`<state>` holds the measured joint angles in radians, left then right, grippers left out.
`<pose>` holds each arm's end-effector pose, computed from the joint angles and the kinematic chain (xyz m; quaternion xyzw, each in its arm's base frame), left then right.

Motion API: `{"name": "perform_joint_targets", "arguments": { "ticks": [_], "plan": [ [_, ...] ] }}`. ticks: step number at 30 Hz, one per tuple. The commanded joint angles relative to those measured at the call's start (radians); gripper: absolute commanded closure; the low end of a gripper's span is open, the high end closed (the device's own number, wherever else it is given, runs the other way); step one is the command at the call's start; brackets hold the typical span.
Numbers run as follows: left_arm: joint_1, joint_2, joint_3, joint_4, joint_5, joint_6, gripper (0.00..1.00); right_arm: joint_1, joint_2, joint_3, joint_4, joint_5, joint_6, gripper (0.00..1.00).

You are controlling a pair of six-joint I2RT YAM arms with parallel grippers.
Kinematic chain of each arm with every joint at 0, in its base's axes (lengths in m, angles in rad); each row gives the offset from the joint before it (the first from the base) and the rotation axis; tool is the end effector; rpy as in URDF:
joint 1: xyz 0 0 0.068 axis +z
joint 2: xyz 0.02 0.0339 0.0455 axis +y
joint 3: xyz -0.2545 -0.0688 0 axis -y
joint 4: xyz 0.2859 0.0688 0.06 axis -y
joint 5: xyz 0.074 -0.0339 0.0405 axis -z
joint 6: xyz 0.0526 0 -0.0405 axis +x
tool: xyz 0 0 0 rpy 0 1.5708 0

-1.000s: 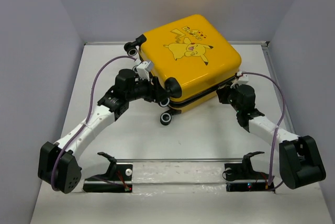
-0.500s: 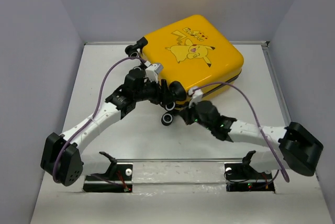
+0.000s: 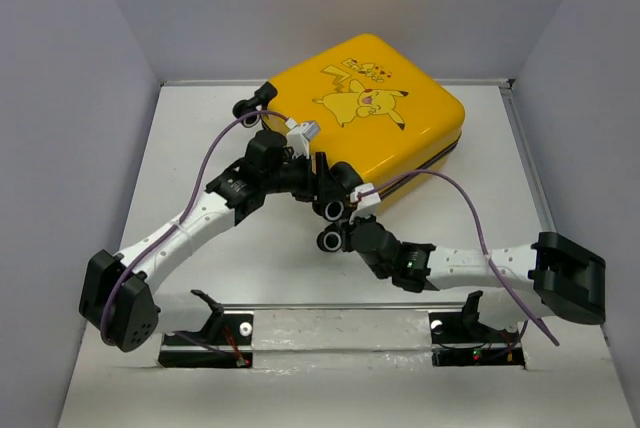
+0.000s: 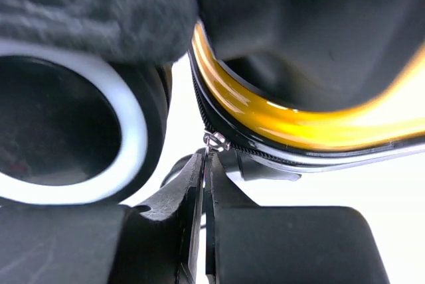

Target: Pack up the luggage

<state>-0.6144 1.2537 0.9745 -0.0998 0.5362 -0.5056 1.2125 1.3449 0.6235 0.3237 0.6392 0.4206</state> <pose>0.2646 -0.2196 0.2901 0.1919 0.7888 -0.4732 0.3421 0.1432 0.2928 0.1728 -0.1445 0.7966 0.2038 0.5505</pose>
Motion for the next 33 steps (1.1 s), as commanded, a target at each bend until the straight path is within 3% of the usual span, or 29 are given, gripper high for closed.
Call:
{"name": "perform_joint_targets", "arguments": {
  "ticks": [1, 9, 15, 17, 19, 20, 22, 23, 24, 26, 27, 29, 30, 33],
  "plan": [
    [-0.031, 0.058, 0.094, 0.388, -0.038, -0.204, 0.94, 0.084, -0.082, -0.036, 0.332, -0.035, 0.072, 0.93],
    [-0.146, 0.390, 0.514, 0.347, -0.024, -0.254, 0.94, 0.122, 0.155, -0.077, 0.890, 0.128, -0.212, 0.93],
    [-0.220, 0.432, 0.630, 0.218, -0.037, -0.203, 0.94, 0.122, 0.368, -0.001, 1.175, 0.128, -0.322, 0.93],
    [-0.225, 0.414, 0.632, 0.177, -0.047, -0.174, 0.92, 0.122, 0.378, 0.013, 1.155, 0.123, -0.272, 0.93],
    [-0.225, 0.389, 0.651, 0.074, -0.002, -0.093, 0.79, 0.122, 0.373, -0.005, 1.150, 0.114, -0.266, 0.93],
    [-0.226, 0.377, 0.653, 0.036, -0.004, -0.059, 0.57, 0.122, 0.349, -0.027, 1.152, 0.122, -0.250, 0.93],
    [-0.226, 0.316, 0.636, -0.069, -0.060, 0.011, 0.31, 0.122, 0.318, -0.105, 1.150, 0.146, -0.203, 0.93],
    [-0.225, 0.293, 0.635, -0.108, -0.114, 0.092, 0.12, 0.122, 0.283, -0.128, 1.144, 0.178, -0.194, 0.93],
    [-0.223, 0.238, 0.618, -0.180, -0.233, 0.134, 0.07, 0.122, 0.264, -0.157, 1.090, 0.192, -0.165, 0.93],
    [-0.188, 0.167, 0.574, -0.221, -0.330, 0.185, 0.02, 0.122, 0.202, -0.174, 0.988, 0.221, -0.113, 0.93],
    [-0.110, 0.088, 0.508, -0.231, -0.378, 0.194, 0.01, 0.122, 0.183, -0.186, 0.971, 0.229, -0.099, 0.93],
    [0.025, 0.001, 0.381, -0.210, -0.342, 0.184, 0.01, 0.113, 0.140, -0.217, 0.930, 0.226, -0.066, 0.93],
    [0.180, -0.073, 0.344, -0.204, -0.337, 0.184, 0.01, 0.113, 0.131, -0.220, 0.908, 0.228, -0.057, 0.93],
    [0.376, -0.143, 0.235, -0.210, -0.395, 0.222, 0.01, 0.113, 0.117, -0.209, 0.845, 0.225, -0.028, 0.93]
  ]
}}
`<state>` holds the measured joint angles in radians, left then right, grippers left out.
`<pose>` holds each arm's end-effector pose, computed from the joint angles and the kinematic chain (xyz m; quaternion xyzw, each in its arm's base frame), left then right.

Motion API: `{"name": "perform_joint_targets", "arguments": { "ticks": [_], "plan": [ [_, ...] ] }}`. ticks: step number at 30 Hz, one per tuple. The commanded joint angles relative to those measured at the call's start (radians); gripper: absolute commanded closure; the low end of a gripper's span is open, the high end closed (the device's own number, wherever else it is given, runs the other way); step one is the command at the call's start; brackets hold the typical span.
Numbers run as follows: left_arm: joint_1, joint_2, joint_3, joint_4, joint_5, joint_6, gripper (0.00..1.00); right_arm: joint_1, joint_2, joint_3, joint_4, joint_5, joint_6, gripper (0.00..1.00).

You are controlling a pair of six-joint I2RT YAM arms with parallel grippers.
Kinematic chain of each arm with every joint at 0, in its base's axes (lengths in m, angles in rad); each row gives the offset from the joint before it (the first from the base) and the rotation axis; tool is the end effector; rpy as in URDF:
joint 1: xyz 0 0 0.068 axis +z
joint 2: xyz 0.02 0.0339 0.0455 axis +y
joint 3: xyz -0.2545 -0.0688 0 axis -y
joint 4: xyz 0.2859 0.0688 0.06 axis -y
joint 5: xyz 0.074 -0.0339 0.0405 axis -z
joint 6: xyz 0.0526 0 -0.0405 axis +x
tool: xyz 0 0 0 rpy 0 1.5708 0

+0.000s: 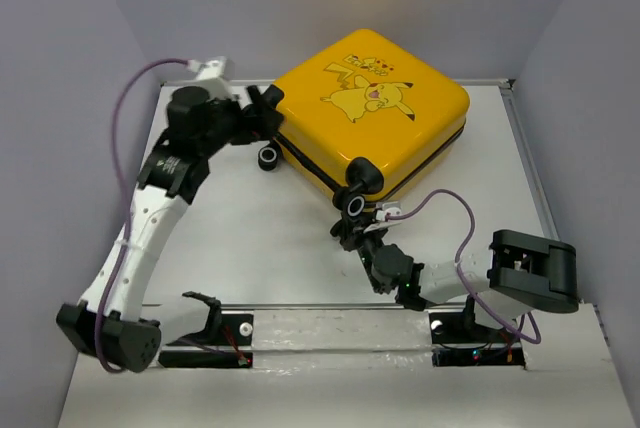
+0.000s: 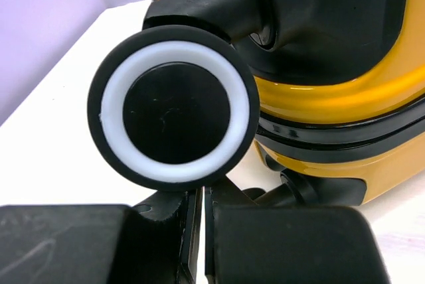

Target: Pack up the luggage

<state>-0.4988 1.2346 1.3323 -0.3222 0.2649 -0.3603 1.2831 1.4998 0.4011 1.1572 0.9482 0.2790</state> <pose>0.2888 -0.1730 0.4136 0.1358 0.7675 -0.3512 0.5188 0.1232 0.2659 0.1461 -0.0026 0.6949 0.2332 0.6802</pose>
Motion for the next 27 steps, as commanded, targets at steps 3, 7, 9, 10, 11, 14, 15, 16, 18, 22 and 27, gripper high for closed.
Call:
{"name": "perform_joint_targets", "arguments": {
  "ticks": [3, 7, 9, 10, 11, 14, 15, 16, 18, 22, 27],
  "plan": [
    [0.393, -0.098, -0.169, 0.029, -0.094, 0.109, 0.01, 0.042, -0.018, 0.027, 0.013, -0.108, 0.114, 0.93],
    [0.451, 0.028, -0.144, 0.093, -0.039, 0.136, 0.01, 0.042, 0.014, 0.042, 0.007, -0.123, 0.120, 0.93],
    [0.453, 0.078, -0.121, 0.155, 0.045, 0.197, 0.01, 0.042, 0.011, 0.033, -0.005, -0.135, 0.127, 0.93],
    [0.453, 0.095, -0.107, 0.166, 0.081, 0.198, 0.01, 0.042, 0.005, 0.030, -0.013, -0.135, 0.134, 0.93],
    [0.451, 0.111, -0.093, 0.166, 0.114, 0.234, 0.01, 0.042, -0.007, 0.024, -0.027, -0.137, 0.144, 0.93],
    [0.450, 0.157, -0.059, 0.184, 0.112, 0.267, 0.01, 0.042, -0.026, 0.001, -0.037, -0.147, 0.160, 0.93],
    [0.448, 0.178, -0.053, 0.208, 0.108, 0.276, 0.01, 0.042, -0.029, -0.002, -0.039, -0.153, 0.163, 0.93],
    [0.444, 0.192, -0.047, 0.216, 0.103, 0.280, 0.01, 0.042, -0.030, -0.005, -0.039, -0.163, 0.164, 0.93],
    [0.431, 0.218, -0.026, 0.224, 0.094, 0.308, 0.01, 0.042, -0.033, -0.007, -0.042, -0.170, 0.163, 0.93],
    [0.382, 0.299, 0.022, 0.215, 0.062, 0.356, 0.01, 0.042, -0.033, -0.010, -0.036, -0.178, 0.166, 0.93],
    [0.355, 0.408, 0.090, 0.173, 0.057, 0.403, 0.01, 0.042, -0.042, -0.013, -0.034, -0.181, 0.158, 0.93]
  ]
}}
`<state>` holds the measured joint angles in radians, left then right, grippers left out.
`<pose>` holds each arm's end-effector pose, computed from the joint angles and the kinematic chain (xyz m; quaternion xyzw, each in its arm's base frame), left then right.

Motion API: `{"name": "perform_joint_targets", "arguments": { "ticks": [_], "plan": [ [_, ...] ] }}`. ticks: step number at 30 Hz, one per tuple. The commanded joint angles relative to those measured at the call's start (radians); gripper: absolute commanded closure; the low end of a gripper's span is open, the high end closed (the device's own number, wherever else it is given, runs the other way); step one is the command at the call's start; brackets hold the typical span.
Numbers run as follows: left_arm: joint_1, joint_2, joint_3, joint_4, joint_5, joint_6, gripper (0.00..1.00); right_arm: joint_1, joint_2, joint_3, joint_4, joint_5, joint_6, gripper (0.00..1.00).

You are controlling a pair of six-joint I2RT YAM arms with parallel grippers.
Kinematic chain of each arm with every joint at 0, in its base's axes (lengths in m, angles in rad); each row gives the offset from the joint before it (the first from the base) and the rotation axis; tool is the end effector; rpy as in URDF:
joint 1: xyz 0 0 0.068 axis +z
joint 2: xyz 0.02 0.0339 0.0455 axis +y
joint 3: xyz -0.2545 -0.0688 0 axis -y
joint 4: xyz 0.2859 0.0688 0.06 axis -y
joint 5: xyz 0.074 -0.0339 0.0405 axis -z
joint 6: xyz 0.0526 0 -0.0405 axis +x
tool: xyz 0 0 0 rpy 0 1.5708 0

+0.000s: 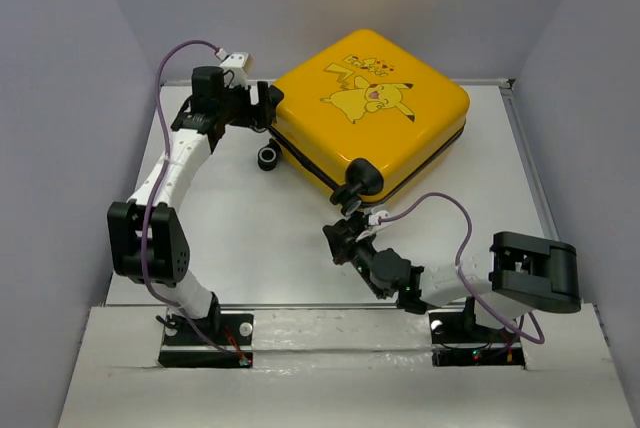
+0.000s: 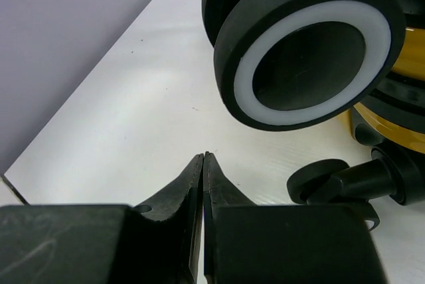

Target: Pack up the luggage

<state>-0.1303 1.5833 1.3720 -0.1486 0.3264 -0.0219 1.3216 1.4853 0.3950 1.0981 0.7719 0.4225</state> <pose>0.4254 -0.0727 0.3231 0.1363 0.8051 -0.1759 0.5498 0.1084 0.2771 0.1421 -0.0429 0.7038 0.3330 0.6260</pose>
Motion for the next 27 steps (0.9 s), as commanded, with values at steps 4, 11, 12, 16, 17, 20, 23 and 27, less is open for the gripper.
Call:
{"name": "perform_joint_targets", "arguments": {
  "ticks": [4, 11, 12, 16, 17, 20, 23, 27],
  "plan": [
    [-0.020, 0.142, 0.096, -0.020, -0.009, 0.074, 0.07, 0.004, -0.037, -0.008, 0.016, -0.006, 0.015, 0.93],
    [-0.037, 0.198, 0.162, -0.026, 0.008, 0.077, 0.37, 0.004, -0.059, -0.011, -0.038, -0.019, 0.033, 0.93],
    [-0.038, 0.204, 0.170, -0.026, 0.011, 0.076, 0.46, 0.004, -0.074, -0.012, -0.049, -0.022, 0.035, 0.93],
    [-0.040, 0.204, 0.167, -0.017, 0.030, 0.063, 0.94, 0.004, -0.138, 0.022, -0.212, -0.052, 0.035, 0.93],
    [-0.040, 0.202, 0.165, -0.014, 0.031, 0.059, 0.94, 0.004, -0.154, 0.037, -0.263, -0.074, 0.036, 0.93],
    [-0.042, 0.188, 0.162, -0.002, 0.036, 0.040, 0.94, -0.007, -0.197, 0.154, -0.608, -0.080, 0.100, 0.60],
    [-0.051, 0.149, 0.136, 0.023, 0.033, 0.028, 0.94, -0.019, -0.243, 0.257, -0.989, -0.059, 0.223, 0.25],
    [-0.061, 0.034, 0.027, 0.082, 0.037, -0.053, 0.94, -0.096, -0.392, 0.256, -1.192, -0.111, 0.300, 0.12]
  ]
}}
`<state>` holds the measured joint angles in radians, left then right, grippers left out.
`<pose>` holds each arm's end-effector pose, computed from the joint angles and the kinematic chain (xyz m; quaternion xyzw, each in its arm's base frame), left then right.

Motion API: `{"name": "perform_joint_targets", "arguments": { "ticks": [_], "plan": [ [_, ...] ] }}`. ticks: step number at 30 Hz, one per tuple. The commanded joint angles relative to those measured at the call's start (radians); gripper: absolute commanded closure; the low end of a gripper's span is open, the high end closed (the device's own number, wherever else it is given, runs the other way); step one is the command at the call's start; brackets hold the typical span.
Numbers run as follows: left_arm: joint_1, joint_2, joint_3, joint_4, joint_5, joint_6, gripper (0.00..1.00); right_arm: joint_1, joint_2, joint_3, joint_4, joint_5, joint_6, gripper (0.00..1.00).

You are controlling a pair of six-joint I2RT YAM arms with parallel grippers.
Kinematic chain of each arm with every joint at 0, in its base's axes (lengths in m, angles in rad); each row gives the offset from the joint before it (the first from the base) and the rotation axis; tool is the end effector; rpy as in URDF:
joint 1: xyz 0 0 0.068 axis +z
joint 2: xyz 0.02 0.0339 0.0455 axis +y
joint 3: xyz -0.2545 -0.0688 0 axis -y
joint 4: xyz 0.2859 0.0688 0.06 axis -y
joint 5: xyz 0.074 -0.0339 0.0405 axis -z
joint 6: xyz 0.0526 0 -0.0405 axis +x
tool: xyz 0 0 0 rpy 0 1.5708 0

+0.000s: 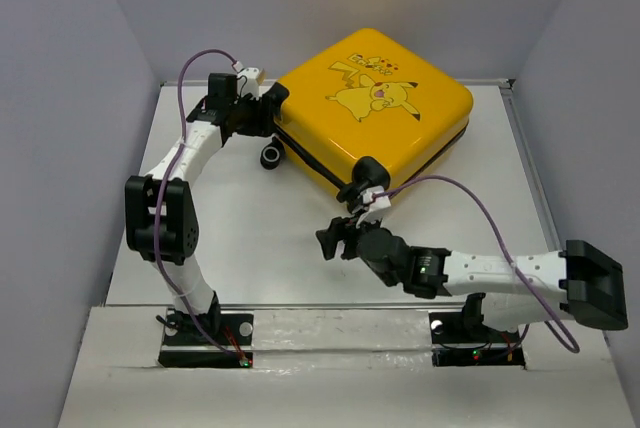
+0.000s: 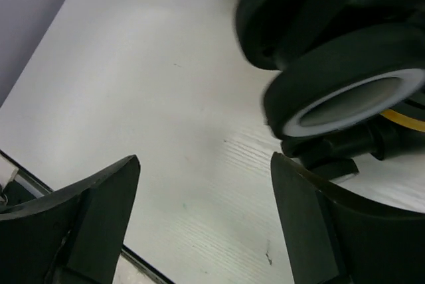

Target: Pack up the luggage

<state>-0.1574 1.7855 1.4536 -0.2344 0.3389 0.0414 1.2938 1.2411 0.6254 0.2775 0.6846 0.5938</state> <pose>0.4599 -0.0907 0.2594 0.1665 0.8516 -0.1751 0.4651 0.1178 0.2928 0.2001 -0.0813 0.7886 0.2802 0.5413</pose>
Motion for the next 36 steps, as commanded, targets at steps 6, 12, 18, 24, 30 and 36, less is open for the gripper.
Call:
{"name": "perform_joint_targets", "arguments": {
  "ticks": [6, 12, 18, 24, 30, 36],
  "plan": [
    [-0.051, -0.371, -0.246, 0.216, 0.015, -0.202, 0.94, -0.337, -0.452, -0.004, -0.550, -0.112, 0.107, 0.11],
    [-0.112, -0.500, -0.383, 0.205, -0.017, -0.222, 0.94, -0.618, -0.470, 0.088, -0.604, -0.262, 0.000, 0.04],
    [-0.223, -0.647, -0.485, 0.144, -0.096, -0.264, 0.94, -0.941, -0.293, 0.200, -0.519, -0.648, -0.104, 0.04],
    [-0.297, -0.794, -0.616, 0.149, -0.101, -0.339, 0.94, -0.981, 0.002, 0.348, -0.451, -0.975, -0.205, 0.11],
    [-0.364, -0.899, -0.703, 0.179, -0.075, -0.417, 0.94, -0.969, 0.202, 0.525, -0.419, -1.198, -0.264, 0.15],
    [-0.390, -0.942, -0.723, 0.205, -0.060, -0.452, 0.94, -0.958, 0.217, 0.732, -0.529, -1.118, -0.330, 0.13]
  ]
}}
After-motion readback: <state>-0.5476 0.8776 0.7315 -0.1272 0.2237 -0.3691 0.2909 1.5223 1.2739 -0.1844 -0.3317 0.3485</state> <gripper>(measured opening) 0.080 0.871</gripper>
